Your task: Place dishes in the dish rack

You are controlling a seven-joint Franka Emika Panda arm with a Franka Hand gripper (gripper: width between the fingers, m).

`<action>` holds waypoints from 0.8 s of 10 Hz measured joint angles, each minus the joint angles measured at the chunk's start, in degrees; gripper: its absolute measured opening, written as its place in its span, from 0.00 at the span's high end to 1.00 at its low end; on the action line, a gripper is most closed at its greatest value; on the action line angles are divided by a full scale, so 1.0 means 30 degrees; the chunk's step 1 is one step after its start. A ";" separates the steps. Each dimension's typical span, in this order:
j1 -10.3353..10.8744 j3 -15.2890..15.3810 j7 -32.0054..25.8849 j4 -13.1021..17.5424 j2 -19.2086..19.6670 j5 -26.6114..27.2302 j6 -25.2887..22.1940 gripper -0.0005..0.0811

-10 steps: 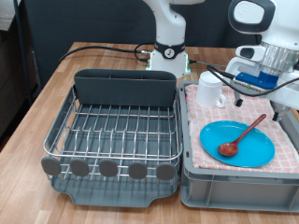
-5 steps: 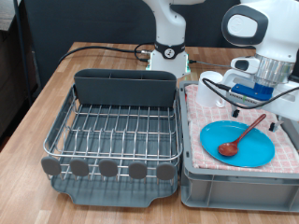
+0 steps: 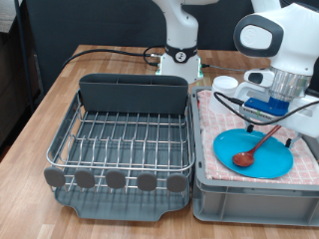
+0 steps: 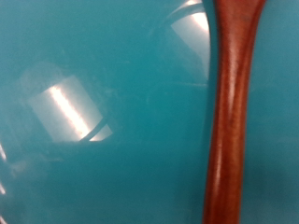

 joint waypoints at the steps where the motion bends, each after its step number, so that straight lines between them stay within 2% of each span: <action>1: 0.0060 -0.0102 0.0175 0.0068 0.0146 -0.0109 0.0051 0.01; 3: 0.0243 -0.0303 0.0588 0.0219 0.0379 -0.0320 0.0067 0.01; 4: 0.0309 -0.0346 0.0717 0.0240 0.0439 -0.0345 0.0067 0.26; 5: 0.0354 -0.0372 0.0860 0.0247 0.0470 -0.0364 0.0067 0.26; 6: 0.0411 -0.0402 0.1007 0.0247 0.0478 -0.0388 0.0067 0.46; 7: 0.0475 -0.0433 0.1108 0.0247 0.0481 -0.0397 0.0067 0.46; 8: 0.0511 -0.0441 0.1208 0.0247 0.0485 -0.0398 0.0067 0.66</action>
